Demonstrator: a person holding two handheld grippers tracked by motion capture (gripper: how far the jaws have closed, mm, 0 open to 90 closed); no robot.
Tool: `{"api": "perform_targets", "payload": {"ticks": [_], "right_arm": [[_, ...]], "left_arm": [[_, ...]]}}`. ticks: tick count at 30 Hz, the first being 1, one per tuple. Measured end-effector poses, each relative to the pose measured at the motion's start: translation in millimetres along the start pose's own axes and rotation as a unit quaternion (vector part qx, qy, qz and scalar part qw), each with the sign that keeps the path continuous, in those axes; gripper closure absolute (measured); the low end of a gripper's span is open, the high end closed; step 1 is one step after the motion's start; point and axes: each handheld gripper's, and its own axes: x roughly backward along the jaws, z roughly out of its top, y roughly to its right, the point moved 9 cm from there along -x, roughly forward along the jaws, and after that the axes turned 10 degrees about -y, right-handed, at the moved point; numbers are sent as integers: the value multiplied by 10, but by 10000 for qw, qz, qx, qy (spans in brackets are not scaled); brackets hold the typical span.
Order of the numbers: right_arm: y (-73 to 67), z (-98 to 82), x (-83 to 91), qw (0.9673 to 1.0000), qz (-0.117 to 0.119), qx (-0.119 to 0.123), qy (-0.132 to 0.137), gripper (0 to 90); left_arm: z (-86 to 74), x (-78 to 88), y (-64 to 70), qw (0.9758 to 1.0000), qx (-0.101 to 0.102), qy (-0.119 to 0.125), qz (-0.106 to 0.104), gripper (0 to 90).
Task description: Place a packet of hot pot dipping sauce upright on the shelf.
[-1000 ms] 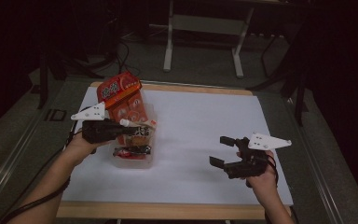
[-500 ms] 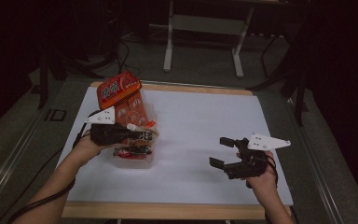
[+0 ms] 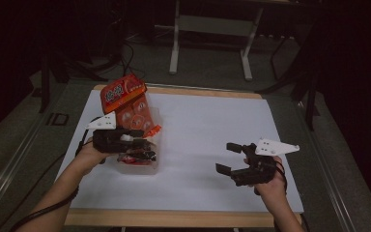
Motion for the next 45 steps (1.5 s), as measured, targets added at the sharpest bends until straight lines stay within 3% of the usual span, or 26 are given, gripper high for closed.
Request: {"api": "perform_targets", "payload": {"ticks": [2, 8, 10, 15, 20, 23, 31, 34, 38, 45], "right_arm": [[0, -2, 1, 10000, 3, -5, 2, 147], [6, -7, 9, 10000, -8, -20, 3, 147], [7, -7, 14, 10000, -7, -26, 2, 147], [7, -10, 19, 10000, -7, -36, 13, 147], [15, -22, 16, 10000, -17, -34, -7, 147], [21, -26, 13, 10000, -15, -61, -9, 147], [18, -30, 34, 10000, -32, -54, -1, 147], [23, -45, 32, 10000, -42, -66, -29, 147], [33, -58, 28, 9999, -68, -67, -42, 147], [37, -91, 27, 9999, -82, -81, -71, 147]], "left_arm": [[38, 15, 10, 10000, 84, -1, -34, 534], [189, 47, 44, 9999, 68, 61, 67, 448], [231, 54, 43, 9997, 188, 25, 133, 355], [299, 60, 96, 9990, 451, -18, -73, 159], [398, 69, 157, 9989, 473, 58, -47, 99], [484, 59, 222, 9992, 389, 70, -11, 40], [670, 48, 422, 9988, 419, 224, -111, 23], [734, 33, 493, 9990, 324, 295, -25, 23], [818, 20, 613, 9986, 284, 444, -106, 23], [864, -34, 798, 9987, 214, 414, -228, 24]]}}
